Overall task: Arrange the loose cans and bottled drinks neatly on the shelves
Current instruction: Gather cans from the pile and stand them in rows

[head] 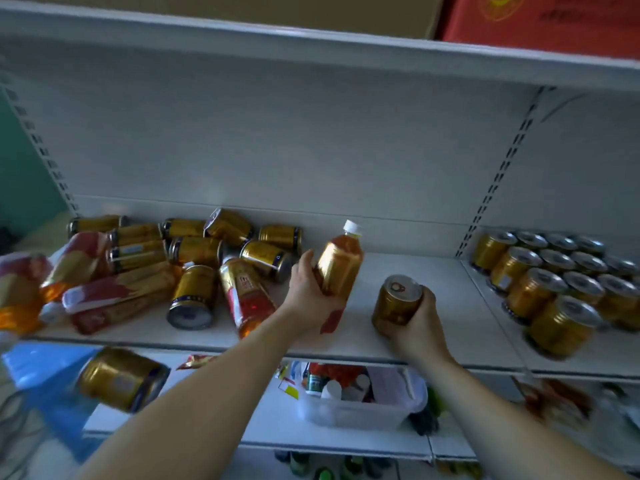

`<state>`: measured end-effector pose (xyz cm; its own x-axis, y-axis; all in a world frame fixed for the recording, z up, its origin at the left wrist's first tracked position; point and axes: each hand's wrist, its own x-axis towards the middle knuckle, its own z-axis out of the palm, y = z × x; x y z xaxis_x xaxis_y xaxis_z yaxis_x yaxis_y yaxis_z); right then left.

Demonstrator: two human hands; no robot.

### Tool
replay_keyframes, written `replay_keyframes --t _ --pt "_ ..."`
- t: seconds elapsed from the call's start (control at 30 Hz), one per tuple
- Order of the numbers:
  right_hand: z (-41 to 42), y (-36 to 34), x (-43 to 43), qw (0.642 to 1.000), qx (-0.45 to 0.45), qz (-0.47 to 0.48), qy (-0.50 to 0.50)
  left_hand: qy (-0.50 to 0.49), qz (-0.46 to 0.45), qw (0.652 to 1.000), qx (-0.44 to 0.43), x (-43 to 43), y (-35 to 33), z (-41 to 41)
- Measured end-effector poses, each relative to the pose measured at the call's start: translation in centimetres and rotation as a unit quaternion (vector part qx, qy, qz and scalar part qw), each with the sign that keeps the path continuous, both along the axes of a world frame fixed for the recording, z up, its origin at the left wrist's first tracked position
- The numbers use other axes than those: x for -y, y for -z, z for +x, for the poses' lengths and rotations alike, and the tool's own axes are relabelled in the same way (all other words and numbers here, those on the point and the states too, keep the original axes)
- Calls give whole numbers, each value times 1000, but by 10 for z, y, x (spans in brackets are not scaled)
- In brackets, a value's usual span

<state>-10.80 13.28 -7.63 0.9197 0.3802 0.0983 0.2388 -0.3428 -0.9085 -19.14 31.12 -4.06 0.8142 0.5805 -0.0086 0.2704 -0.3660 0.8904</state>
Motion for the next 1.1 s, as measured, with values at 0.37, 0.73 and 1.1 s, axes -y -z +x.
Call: replay_keyframes --t 0.37,0.73,1.1 --pt "32 0 32 998 -23 -29 -48 -69 -15 997 18 45 12 14" --pt "9 -34 102 996 -18 -27 77 46 -77 995 38 98 -1 22" --pt "16 -55 233 979 -11 1 204 185 -73 977 73 221 -30 56"
